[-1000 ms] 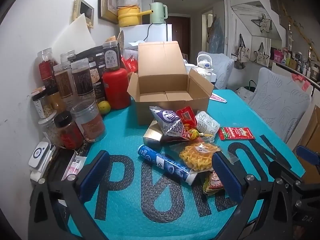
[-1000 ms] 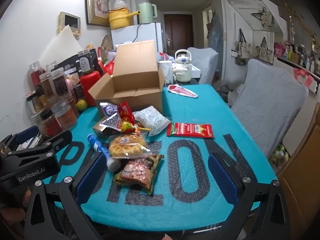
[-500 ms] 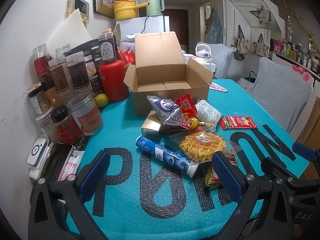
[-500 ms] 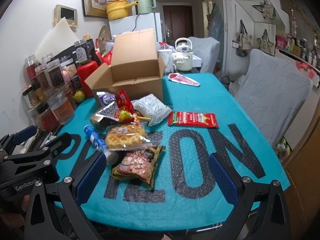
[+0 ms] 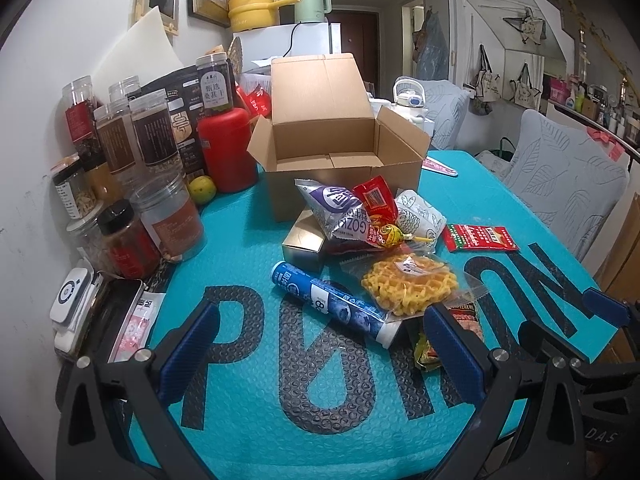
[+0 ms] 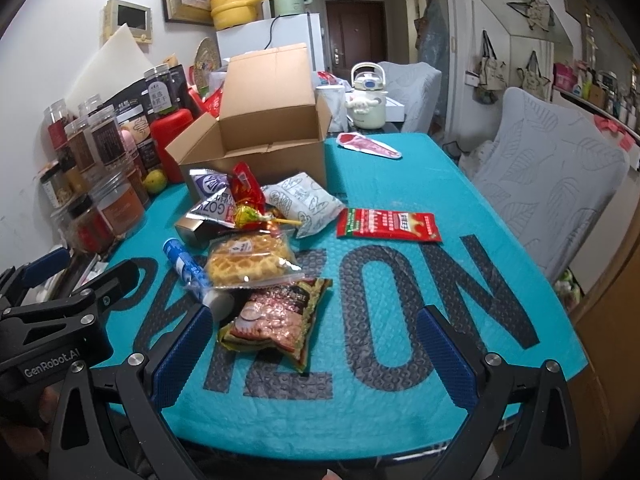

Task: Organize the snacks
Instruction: 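Move both tools toward the snack pile on the table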

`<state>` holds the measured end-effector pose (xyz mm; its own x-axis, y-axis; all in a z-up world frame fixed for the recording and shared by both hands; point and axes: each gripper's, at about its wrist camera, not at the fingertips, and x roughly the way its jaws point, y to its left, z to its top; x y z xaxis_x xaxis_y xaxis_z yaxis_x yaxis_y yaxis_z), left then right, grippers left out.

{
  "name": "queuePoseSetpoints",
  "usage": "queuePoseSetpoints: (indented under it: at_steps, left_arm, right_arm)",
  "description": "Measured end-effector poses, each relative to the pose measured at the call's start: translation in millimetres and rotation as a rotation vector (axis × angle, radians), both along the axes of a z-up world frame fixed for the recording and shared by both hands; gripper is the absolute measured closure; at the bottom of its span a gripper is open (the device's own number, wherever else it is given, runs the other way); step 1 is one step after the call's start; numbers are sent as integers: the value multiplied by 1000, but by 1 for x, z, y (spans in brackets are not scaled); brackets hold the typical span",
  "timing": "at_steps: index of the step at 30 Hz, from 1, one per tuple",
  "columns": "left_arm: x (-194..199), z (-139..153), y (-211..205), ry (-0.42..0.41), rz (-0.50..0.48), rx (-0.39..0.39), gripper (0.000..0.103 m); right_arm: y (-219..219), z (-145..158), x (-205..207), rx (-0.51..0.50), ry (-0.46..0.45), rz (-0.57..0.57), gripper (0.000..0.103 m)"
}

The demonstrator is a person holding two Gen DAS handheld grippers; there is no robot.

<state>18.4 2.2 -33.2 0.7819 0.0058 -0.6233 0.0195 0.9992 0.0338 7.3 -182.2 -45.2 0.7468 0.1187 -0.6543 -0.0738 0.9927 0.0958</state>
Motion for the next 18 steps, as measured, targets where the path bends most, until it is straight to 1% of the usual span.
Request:
queuePoseSetpoints:
  at_steps: [18]
  left_arm:
    - [-1, -2, 0, 2, -1, -1, 0]
  right_arm:
    - [5, -2, 1, -5, 6, 16, 0]
